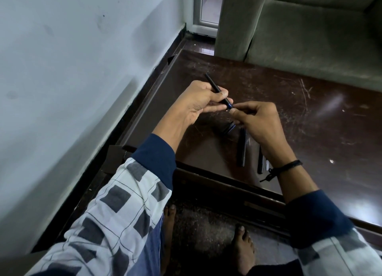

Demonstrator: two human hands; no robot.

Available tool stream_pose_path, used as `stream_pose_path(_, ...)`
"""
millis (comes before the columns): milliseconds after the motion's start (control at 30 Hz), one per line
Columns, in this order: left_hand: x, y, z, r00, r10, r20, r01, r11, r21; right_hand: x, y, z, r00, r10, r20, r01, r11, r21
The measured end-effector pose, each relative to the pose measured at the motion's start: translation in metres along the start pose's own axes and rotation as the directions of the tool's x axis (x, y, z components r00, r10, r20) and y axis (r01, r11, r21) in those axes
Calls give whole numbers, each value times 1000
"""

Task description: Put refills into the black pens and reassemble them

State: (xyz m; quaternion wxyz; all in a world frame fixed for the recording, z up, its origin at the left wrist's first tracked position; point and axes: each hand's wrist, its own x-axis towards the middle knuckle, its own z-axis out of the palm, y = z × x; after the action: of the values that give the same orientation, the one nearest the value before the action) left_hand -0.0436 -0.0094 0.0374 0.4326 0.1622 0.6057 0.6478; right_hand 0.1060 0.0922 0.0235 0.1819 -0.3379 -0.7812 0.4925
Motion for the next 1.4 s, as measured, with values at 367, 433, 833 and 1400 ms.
stream_pose_path(367,0,-3,4,999,23,-26,-24,1000,0,0,2,3,1000,3,-12,-3,1000,-2)
stream_pose_path(433,1,-4,6,999,37,-29,-37,999,-20,0,2,3,1000,-7,-16,7,1000,9)
stream_pose_path(833,5,-10,10,996,66,-55,-71,993,-90,-3,0,5,998,-9,-64,13,998,65)
stream_pose_path(1400,8,-12,11,996,65,-62,-72,992,-106,-9,-9,3,997,-11,-83,10,1000,-16)
